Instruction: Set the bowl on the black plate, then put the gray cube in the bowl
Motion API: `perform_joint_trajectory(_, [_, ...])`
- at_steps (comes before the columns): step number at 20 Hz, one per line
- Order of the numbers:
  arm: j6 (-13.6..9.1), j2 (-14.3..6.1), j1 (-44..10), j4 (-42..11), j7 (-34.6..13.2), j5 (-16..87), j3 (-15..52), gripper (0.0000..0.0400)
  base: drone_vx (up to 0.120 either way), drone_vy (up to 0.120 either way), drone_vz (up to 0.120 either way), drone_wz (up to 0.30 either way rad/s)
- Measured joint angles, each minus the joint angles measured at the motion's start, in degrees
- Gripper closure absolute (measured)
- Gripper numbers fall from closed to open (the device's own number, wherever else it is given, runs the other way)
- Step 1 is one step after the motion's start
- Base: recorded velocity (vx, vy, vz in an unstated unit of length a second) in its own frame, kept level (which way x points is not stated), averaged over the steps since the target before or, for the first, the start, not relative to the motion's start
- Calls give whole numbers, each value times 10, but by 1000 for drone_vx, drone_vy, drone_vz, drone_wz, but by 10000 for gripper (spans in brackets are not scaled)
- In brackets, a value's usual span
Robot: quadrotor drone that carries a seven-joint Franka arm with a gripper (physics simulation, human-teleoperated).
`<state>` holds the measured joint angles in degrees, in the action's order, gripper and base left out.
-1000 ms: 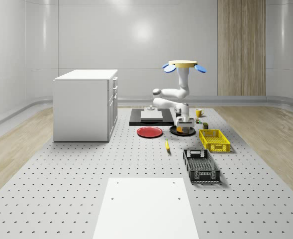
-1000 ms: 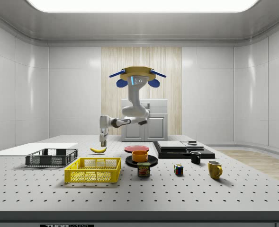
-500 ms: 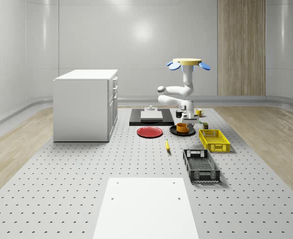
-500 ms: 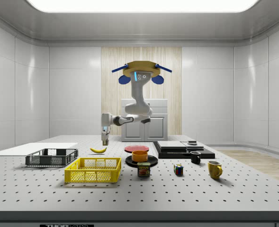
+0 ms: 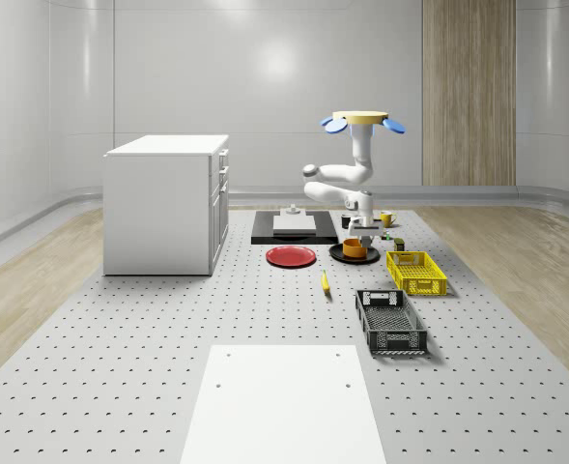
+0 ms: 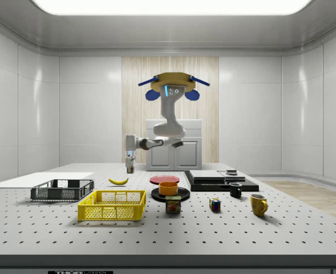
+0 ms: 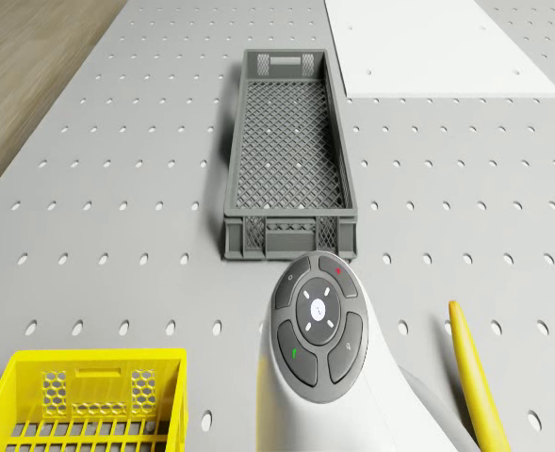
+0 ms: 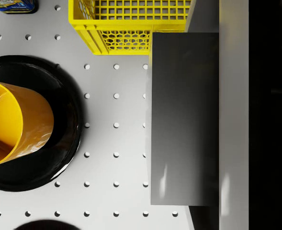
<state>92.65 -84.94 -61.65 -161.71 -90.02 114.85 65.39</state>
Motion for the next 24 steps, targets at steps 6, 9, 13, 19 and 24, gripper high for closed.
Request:
perform_joint_trajectory(6, [0,0,0,0,0,0,0,149,-120,-120,0,0])
perform_joint_trajectory(9, [0,0,0,0,0,0,0,149,-53,-80,0,0])
perform_joint_trajectory(13, [0,0,0,0,0,0,0,149,-120,50,0,0])
perform_joint_trajectory(19, [0,0,0,0,0,0,0,149,-120,27,0,0])
perform_joint_trajectory(24, [1,-1,0,0,0,0,0,149,-120,0,0,0])
